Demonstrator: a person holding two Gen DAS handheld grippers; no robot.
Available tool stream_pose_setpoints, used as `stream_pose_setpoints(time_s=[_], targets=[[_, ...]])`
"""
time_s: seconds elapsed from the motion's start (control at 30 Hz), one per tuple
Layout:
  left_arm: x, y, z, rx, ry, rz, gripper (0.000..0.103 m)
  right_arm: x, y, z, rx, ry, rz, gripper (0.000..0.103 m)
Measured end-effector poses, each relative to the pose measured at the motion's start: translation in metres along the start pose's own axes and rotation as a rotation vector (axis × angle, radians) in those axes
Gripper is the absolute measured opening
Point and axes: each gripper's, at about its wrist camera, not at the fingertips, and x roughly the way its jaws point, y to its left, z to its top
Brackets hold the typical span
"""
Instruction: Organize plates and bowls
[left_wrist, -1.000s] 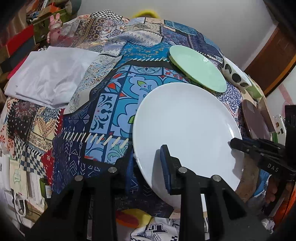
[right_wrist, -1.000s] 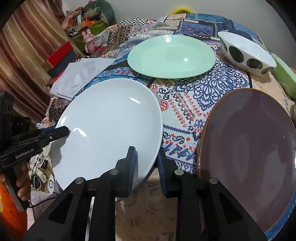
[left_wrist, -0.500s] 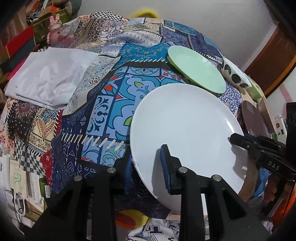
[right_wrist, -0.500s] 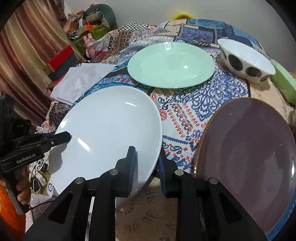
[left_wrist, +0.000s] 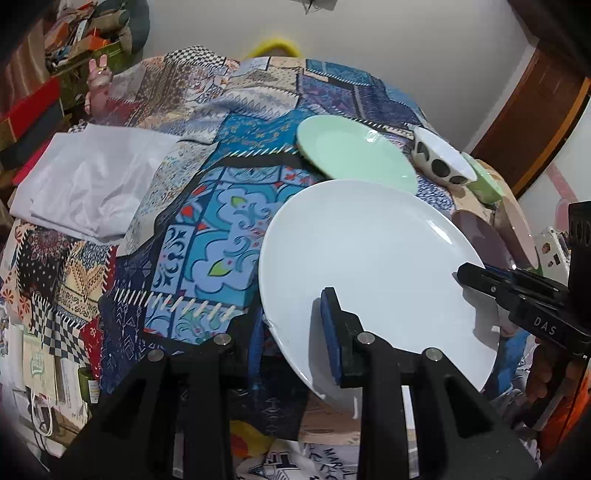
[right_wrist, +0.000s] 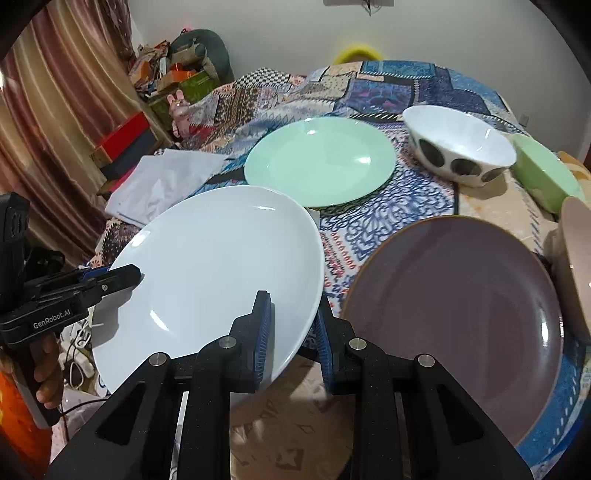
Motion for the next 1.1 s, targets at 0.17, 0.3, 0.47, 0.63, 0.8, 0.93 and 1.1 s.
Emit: stream_pose_setpoints(time_s=[0.17, 0.3, 0.47, 0.63, 0.8, 0.93, 1.1], targets=[[-0.005, -0.017, 0.004, 0.022, -0.016, -0.009, 0.029, -0.015, -0.01, -0.001, 0.011, -0.026, -0.004, 0.021], [-0.007, -0.033, 0.008, 0.044, -0.024, -0.02, 0.029, -0.026, -0.021, -0.003, 0.024, -0.046, -0.01, 0.021], [-0.007, -0.055, 0.013, 0.076, -0.028, -0.027, 0.029, -0.04, -0.038, -0.007, 0.048, -0.068, -0.019, 0.021], [-0.001, -0.077, 0.018, 0.105, -0.023, -0.039, 0.029, -0.05, -0.055, -0.011, 0.07, -0.083, -0.027, 0.021], [0.009, -0.099, 0.019, 0.126, -0.008, -0.047, 0.029, -0.058, -0.074, -0.018, 0.092, -0.088, -0.037, 0.021], [0.018, -0.115, 0.019, 0.14, 0.008, -0.053, 0.029, -0.062, -0.089, -0.025, 0.109, -0.086, -0.039, 0.021], [0.033, -0.133, 0.018, 0.15, 0.034, -0.059, 0.029, -0.066, -0.108, -0.034, 0.131, -0.081, -0.047, 0.021]])
